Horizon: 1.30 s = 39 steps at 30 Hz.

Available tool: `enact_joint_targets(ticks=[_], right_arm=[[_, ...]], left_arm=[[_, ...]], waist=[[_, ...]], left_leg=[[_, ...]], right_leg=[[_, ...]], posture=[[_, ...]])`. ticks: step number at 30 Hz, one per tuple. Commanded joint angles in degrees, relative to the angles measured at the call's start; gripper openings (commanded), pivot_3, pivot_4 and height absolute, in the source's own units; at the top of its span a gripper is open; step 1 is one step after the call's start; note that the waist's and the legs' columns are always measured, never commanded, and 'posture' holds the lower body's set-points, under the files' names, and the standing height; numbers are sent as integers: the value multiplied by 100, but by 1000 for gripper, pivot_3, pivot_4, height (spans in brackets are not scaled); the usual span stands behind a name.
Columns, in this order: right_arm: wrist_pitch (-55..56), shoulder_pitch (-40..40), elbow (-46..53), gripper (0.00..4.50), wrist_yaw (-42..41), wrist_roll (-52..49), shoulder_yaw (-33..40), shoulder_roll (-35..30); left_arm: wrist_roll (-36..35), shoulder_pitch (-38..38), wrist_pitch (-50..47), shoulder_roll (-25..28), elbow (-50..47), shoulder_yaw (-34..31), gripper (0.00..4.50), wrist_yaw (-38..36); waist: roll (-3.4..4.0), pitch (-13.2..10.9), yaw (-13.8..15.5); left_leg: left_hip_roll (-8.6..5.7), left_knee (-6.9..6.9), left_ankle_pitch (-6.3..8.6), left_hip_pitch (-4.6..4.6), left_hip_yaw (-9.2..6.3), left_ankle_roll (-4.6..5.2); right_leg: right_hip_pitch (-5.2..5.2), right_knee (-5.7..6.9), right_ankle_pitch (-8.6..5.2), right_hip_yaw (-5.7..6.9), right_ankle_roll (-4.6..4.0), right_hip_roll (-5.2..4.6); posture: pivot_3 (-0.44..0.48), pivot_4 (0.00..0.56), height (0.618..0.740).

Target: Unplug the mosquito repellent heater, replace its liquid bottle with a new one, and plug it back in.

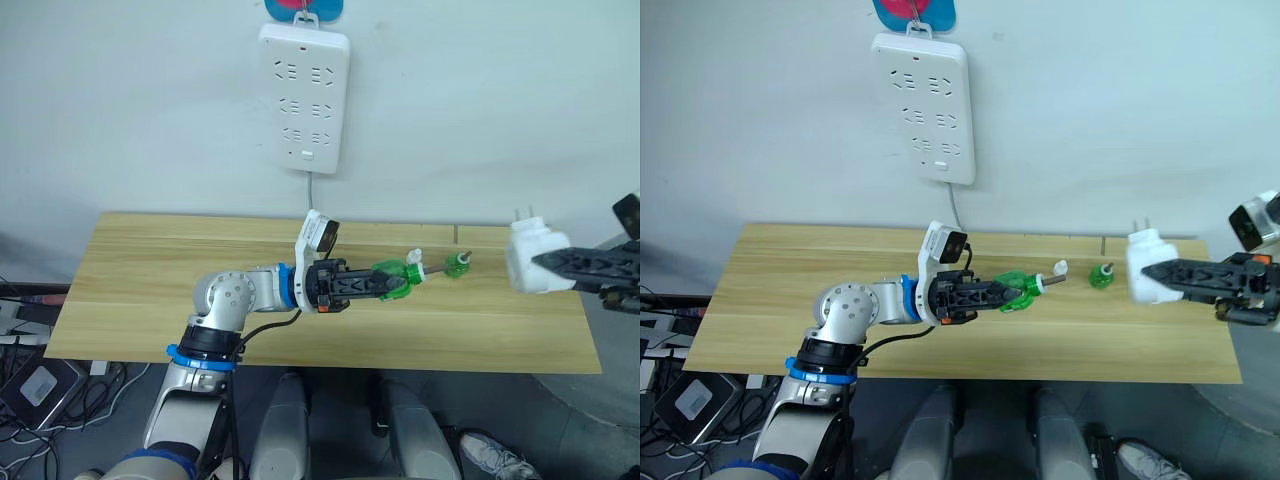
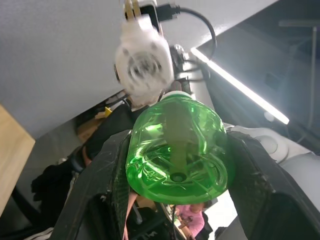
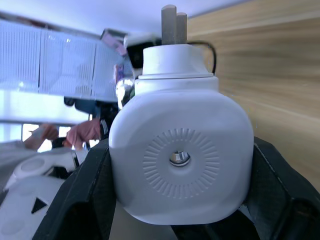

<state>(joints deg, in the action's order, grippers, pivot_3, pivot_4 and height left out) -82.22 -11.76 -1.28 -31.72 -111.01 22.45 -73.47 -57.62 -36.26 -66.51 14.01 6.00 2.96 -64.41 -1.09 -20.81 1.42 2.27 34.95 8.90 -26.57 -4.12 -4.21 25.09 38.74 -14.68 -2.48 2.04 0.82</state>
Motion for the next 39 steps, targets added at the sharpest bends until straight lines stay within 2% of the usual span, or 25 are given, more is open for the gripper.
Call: enact_joint_targets(ticks=[1, 22, 39], right_arm=[[382, 129, 371, 2971, 161, -199, 132, 135], [846, -302, 964, 2971, 427, -199, -330, 431], [1012, -128, 1332, 2971, 244, -199, -368, 377]], left_arm=[[32, -88, 103, -132, 22, 117, 2327, -176], [280, -1, 346, -332, -40, 401, 2327, -326], [353, -45, 405, -413, -55, 440, 2327, -330]], waist=[[0, 0, 0], [0, 1, -6], [1, 3, -4]], left_leg=[[0, 0, 0, -2, 0, 0], [1, 17, -1, -11, -2, 0], [1, 21, -2, -11, -4, 0]], right_leg=[[4, 3, 0, 0, 0, 0], [15, 21, 0, 1, 1, 1], [14, 25, 1, 2, 2, 1]], posture=[[113, 348, 740], [124, 331, 740], [131, 311, 740]])
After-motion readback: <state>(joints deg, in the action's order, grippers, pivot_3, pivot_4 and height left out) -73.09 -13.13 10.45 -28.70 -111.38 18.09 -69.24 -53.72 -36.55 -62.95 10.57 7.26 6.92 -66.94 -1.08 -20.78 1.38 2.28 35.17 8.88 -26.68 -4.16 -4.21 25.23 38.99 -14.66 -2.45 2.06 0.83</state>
